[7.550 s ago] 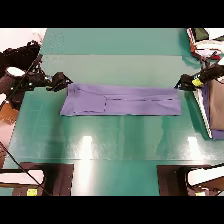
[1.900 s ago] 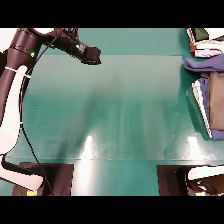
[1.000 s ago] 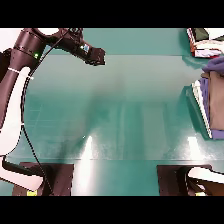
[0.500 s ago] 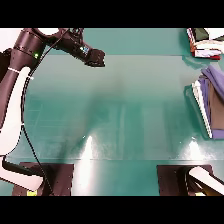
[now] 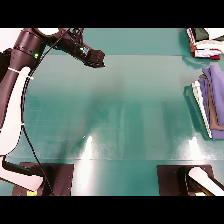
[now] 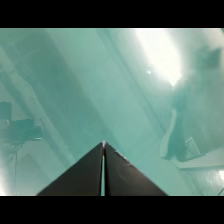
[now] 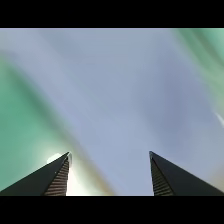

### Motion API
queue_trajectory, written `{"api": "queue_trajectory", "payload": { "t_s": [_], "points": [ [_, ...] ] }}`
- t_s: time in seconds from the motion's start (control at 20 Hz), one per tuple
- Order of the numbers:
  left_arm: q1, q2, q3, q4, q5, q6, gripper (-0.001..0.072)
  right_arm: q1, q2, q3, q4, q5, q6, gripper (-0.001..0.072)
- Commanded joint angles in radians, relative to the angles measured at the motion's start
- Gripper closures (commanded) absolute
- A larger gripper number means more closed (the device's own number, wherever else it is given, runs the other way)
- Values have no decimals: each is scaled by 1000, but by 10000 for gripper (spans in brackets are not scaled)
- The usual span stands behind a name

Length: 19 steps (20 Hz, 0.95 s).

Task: Fold the shirts.

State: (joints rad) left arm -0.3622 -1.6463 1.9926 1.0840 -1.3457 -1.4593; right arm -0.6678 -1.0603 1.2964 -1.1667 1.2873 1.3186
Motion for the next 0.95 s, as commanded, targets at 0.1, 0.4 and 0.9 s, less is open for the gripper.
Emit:
{"api": "queue_trajectory", "payload": {
  "t_s": [0.1, 0.4, 0.9],
  "points": [
    [0, 1, 0, 0, -16, 0, 679, 460, -93, 172, 71, 16, 0, 137],
    [0, 1, 0, 0, -14, 0, 678, 812, -262, 330, 64, 51, -3, 700],
    [0, 1, 0, 0, -13, 0, 678, 892, -321, 388, 65, 60, -3, 695]
  ]
}}
